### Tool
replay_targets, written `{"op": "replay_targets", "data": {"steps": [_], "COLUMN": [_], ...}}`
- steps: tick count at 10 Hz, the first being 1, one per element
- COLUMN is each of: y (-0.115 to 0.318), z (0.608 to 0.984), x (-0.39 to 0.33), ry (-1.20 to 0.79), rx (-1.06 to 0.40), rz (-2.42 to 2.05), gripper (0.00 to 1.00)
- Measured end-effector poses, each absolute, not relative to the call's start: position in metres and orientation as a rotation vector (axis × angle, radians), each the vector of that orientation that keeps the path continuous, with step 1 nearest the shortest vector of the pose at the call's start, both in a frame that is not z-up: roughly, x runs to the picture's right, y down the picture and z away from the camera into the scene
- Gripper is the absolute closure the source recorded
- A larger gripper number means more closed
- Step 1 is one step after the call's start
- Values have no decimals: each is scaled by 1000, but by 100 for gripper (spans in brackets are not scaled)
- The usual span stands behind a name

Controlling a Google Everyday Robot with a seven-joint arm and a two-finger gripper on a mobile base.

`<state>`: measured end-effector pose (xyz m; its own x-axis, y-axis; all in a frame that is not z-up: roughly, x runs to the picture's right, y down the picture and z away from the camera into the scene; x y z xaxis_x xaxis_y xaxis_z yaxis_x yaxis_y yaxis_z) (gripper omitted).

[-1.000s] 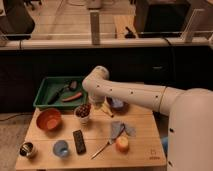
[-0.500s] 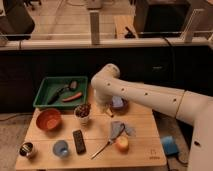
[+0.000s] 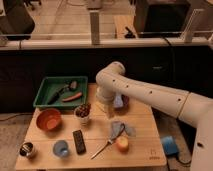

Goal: Place grapes in red bowl

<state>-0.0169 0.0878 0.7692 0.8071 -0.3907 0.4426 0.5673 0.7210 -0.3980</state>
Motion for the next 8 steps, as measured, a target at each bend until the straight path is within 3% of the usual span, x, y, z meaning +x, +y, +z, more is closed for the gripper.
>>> {"op": "replay_targets", "data": {"steps": [8], "y": [70], "z": [772], "x": [-48], "ry": [-425], "rx": [-524], "rz": [-635], "gripper": [20]}}
